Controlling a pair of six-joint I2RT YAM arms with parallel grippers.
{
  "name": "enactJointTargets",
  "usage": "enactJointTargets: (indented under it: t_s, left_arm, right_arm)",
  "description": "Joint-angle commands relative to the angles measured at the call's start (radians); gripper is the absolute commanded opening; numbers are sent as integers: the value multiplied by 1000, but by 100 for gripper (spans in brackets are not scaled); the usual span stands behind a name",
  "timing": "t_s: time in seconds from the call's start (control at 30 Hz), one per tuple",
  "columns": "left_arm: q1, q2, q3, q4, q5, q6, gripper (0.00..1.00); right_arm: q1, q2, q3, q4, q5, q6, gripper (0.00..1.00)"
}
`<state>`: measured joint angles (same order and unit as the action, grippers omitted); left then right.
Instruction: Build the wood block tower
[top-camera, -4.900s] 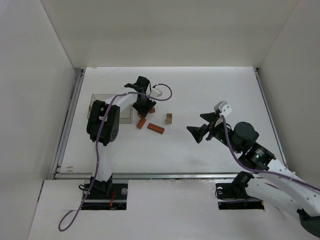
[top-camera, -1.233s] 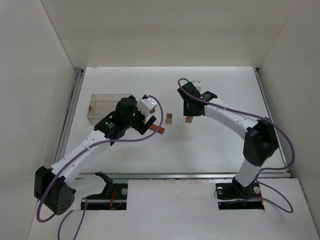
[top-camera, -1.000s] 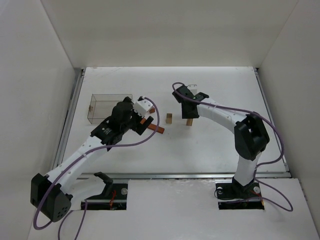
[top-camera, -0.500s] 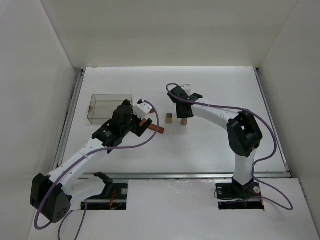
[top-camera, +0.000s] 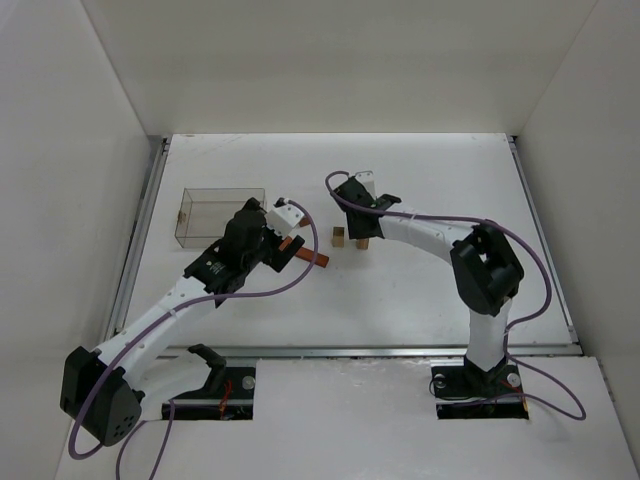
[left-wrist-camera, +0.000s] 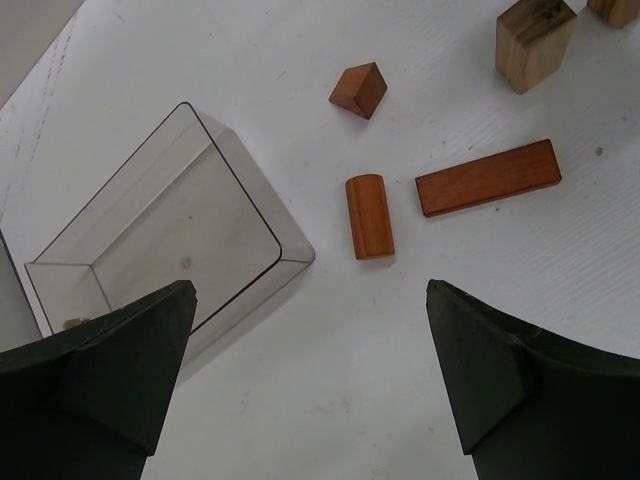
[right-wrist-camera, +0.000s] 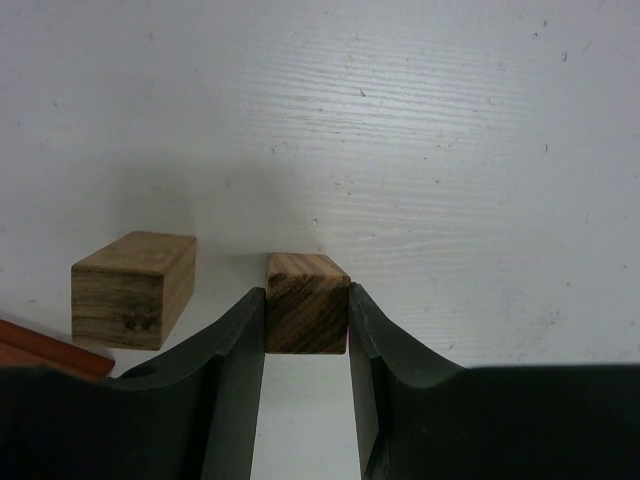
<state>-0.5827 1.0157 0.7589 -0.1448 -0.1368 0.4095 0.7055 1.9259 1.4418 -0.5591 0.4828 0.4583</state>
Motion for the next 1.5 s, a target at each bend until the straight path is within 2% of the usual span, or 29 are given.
enactJointTargets:
  t_s: [0.0,0.23,0.83,1.47]
  left_arm:
    - [-5,-26,-4,54,-14,5,100]
    - [-5,-26,-4,54,-14,5,100]
    - [-5,-26,-4,73,-32,32,100]
    - [-5,-26,-4,73,-32,41,100]
  right_arm:
    - [11,-18,-30,47,19,-10,0]
    - [11,-27,-49,56,85,26,0]
    - [40,-56,-90,65,16,36,0]
    - [49,-18,-32,7,42,85,0]
